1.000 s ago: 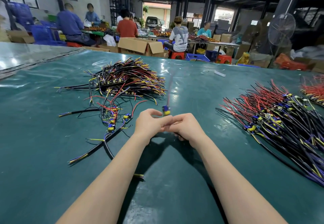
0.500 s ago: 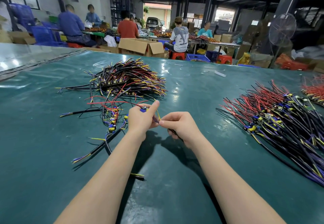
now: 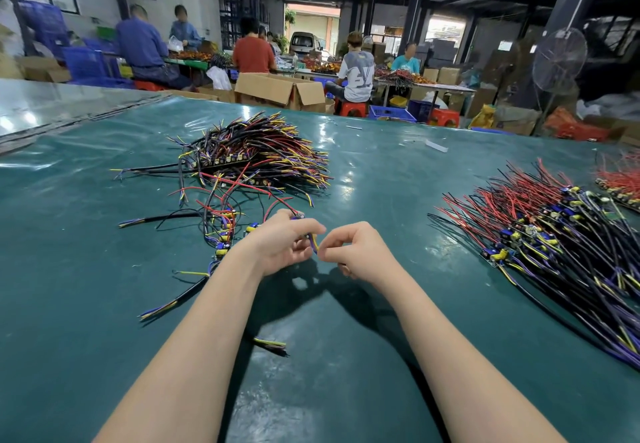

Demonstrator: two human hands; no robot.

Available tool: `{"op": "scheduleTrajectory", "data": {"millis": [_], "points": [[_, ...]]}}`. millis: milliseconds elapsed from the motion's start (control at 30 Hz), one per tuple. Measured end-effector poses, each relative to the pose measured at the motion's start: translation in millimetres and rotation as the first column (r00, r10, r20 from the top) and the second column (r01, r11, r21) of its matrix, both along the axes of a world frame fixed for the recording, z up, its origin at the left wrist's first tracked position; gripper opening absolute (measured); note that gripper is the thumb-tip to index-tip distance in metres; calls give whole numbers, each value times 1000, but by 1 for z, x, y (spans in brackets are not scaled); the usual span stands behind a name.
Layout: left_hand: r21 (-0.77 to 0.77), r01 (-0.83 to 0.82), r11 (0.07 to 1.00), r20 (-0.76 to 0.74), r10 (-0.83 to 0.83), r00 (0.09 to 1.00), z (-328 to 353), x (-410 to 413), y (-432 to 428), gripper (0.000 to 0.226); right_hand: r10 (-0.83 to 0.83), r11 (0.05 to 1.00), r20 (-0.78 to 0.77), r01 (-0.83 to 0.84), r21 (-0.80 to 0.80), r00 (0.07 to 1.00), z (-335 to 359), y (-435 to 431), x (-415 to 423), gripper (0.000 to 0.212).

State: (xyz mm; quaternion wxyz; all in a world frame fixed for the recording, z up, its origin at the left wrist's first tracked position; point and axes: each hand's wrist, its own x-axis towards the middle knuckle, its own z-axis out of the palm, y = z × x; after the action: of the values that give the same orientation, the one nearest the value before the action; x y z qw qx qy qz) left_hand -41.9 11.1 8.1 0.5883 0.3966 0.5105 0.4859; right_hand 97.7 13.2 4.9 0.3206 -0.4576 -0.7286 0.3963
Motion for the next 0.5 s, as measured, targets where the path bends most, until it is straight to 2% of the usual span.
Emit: {"op": "scheduleTrajectory", "data": {"millis": [133, 267, 500], "points": [[78, -42, 996, -45, 46, 998, -1, -3, -1, 30, 26, 999, -15, -27, -46, 1000, 3, -1, 1, 27], [178, -90, 980, -130, 114, 985, -1, -3, -1, 29, 14, 991, -165, -35, -128, 986, 7, -1, 7, 19], [190, -129, 973, 141, 103, 985, 4, -2, -3, 27, -77, 997, -334, 67, -41, 939, 10, 4, 7, 29]]}}
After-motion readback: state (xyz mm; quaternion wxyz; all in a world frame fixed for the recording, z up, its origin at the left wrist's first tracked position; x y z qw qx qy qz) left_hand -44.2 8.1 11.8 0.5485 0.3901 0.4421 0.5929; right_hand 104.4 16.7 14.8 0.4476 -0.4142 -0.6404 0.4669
